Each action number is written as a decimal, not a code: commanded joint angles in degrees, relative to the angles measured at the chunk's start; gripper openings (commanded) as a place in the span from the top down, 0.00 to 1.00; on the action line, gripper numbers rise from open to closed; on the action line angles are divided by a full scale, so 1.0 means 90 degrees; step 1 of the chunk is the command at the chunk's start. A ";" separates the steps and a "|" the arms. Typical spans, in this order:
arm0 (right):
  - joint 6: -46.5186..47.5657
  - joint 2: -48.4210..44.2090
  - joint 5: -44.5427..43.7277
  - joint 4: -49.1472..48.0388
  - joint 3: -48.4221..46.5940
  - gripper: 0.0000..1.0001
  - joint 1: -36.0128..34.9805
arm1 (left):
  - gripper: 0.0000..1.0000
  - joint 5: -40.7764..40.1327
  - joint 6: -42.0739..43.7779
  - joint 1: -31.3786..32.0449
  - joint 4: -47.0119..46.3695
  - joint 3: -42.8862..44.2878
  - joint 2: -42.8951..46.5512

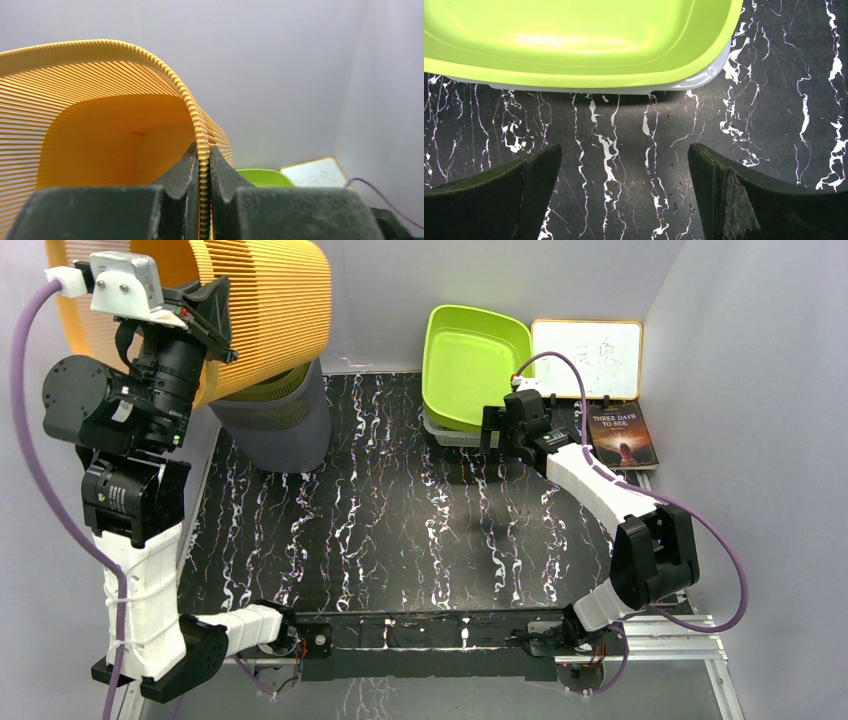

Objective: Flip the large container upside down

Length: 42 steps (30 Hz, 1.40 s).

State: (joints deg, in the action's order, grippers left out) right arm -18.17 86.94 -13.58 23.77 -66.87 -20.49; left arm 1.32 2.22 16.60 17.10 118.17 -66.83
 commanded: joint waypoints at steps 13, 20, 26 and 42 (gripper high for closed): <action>-0.0471 -0.0665 -0.1537 -0.0008 -0.1355 0.02 0.0246 | 1.00 0.3562 -0.1528 -0.0008 0.0406 -0.0403 0.0297; -0.0427 -0.0997 -0.1318 0.0192 -0.1836 0.02 0.0324 | 1.00 0.3827 -0.1270 -0.0002 0.1274 -0.1221 0.0322; -0.0457 -0.1036 -0.1023 0.0289 -0.1866 0.02 0.0326 | 1.00 0.3421 -0.0924 -0.0006 0.1949 -0.1950 0.0146; -0.0348 -0.1063 -0.0639 0.0303 -0.1485 0.02 0.0322 | 1.00 0.2154 -0.1091 0.1154 0.1446 -0.3863 -0.0347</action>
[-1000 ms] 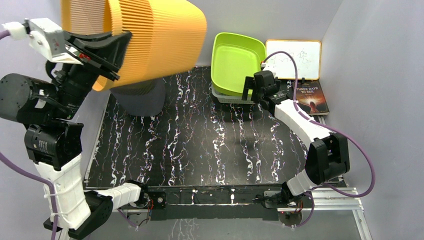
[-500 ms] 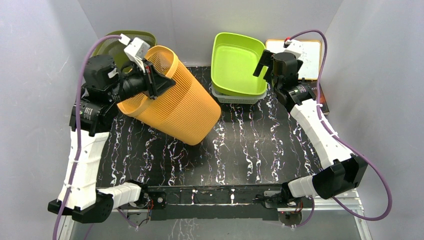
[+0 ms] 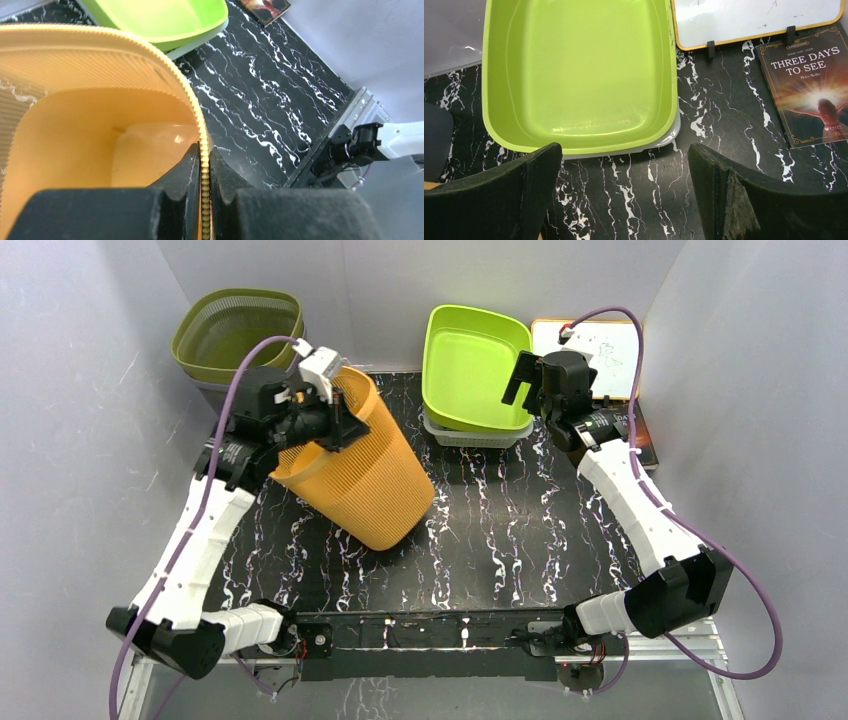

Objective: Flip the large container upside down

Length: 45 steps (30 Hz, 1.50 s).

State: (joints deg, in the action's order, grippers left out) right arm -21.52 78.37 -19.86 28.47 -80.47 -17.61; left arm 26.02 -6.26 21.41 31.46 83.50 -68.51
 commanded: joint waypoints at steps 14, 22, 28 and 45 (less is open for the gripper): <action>0.0266 -0.0326 0.0078 -0.0131 0.0158 0.02 0.0005 | 0.52 -0.1574 -0.0168 0.1759 -0.0244 -0.0126 -0.0384; 0.0401 -0.0365 0.0347 0.0108 0.0034 0.02 -0.0002 | 0.02 -0.1731 -0.0237 0.1755 0.0176 0.0649 -0.0249; 0.0630 -0.0358 0.1108 0.0301 -0.0370 0.02 -0.0092 | 0.02 -0.2625 -0.0483 0.1759 0.0269 0.1803 0.0173; 0.1066 0.0786 0.1766 0.0881 -0.2556 0.14 -0.4024 | 0.02 -0.5225 -0.0527 0.1756 -0.0335 0.1557 0.1421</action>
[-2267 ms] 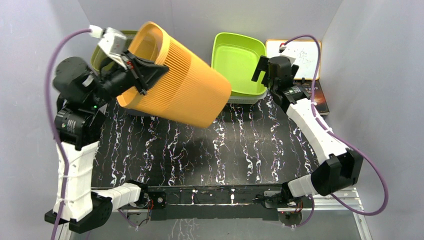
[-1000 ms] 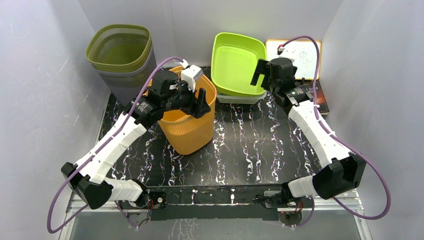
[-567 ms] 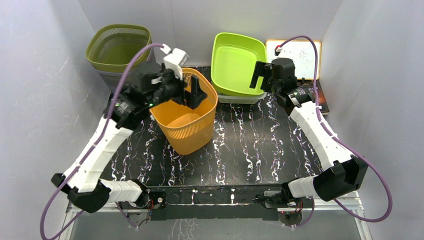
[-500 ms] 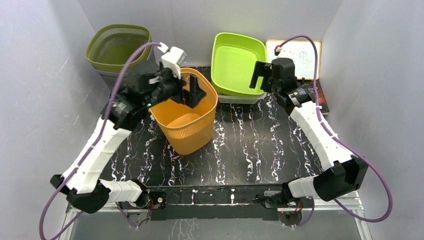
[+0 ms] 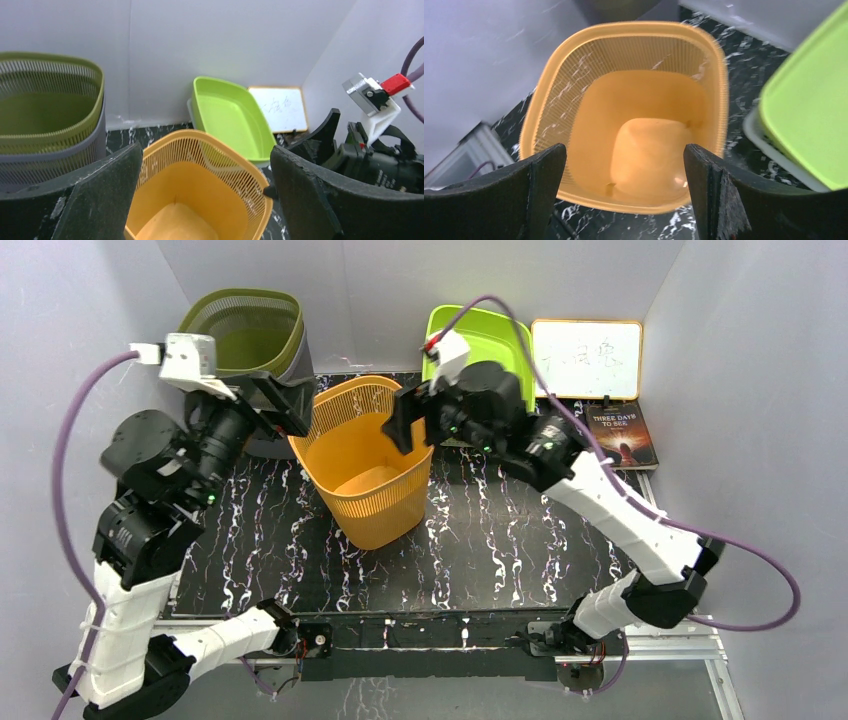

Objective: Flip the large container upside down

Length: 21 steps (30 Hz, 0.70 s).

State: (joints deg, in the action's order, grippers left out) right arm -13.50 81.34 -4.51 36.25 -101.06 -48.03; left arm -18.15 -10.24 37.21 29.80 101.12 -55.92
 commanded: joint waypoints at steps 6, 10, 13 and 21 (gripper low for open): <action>0.0318 0.1214 -0.0080 -0.0114 -0.0641 0.17 -0.1616 | 0.02 -0.0299 -0.0059 -0.0004 -0.0145 -0.0325 0.0086; 0.0385 0.1605 -0.0137 -0.0051 -0.0945 0.18 -0.1897 | 0.02 -0.0269 -0.0022 -0.0001 -0.0029 -0.0252 0.0113; 0.0406 0.1715 -0.0061 -0.0140 -0.0969 0.18 -0.1987 | 0.02 -0.0325 0.0012 -0.0003 0.0027 -0.0262 0.0178; 0.0399 0.2229 0.0008 -0.0168 -0.1115 0.38 -0.2051 | 0.02 -0.0819 0.0123 -0.0004 -0.0118 -0.0447 0.0595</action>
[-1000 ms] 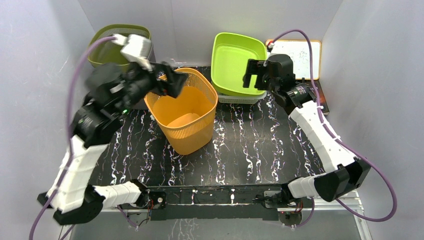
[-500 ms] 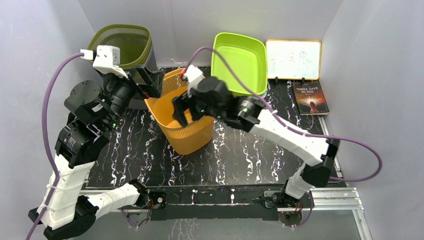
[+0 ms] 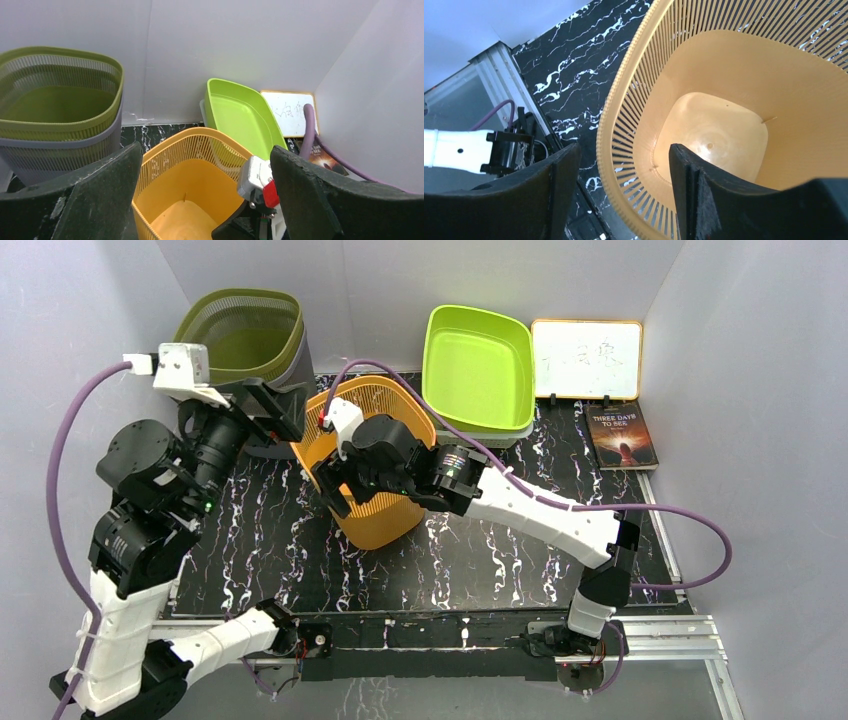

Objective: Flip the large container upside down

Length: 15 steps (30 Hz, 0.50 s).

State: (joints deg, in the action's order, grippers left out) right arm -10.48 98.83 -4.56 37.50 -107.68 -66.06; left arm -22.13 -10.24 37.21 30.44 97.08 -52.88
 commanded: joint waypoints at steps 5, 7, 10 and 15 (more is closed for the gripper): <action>0.0042 0.0555 0.0162 -0.0330 -0.0542 0.39 -0.0060 | 0.02 -0.0626 0.0247 -0.0004 -0.0247 -0.0022 0.0437; 0.0023 0.0680 0.0199 -0.0297 -0.0651 0.41 -0.0079 | 0.02 -0.0669 0.0294 -0.0002 -0.0249 -0.0025 0.0481; 0.0013 0.0889 0.0047 -0.0118 -0.0921 0.69 -0.0108 | 0.02 -0.0672 0.0317 -0.0004 -0.0205 -0.0002 0.0505; -0.0113 0.1008 -0.0218 0.0105 -0.1214 1.00 -0.0109 | 0.02 -0.0571 0.0308 -0.0004 -0.0081 0.0117 0.0458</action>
State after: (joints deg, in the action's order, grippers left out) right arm -9.56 107.61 -5.52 38.37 -114.74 -66.89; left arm -26.85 -8.34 37.21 29.98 96.75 -47.99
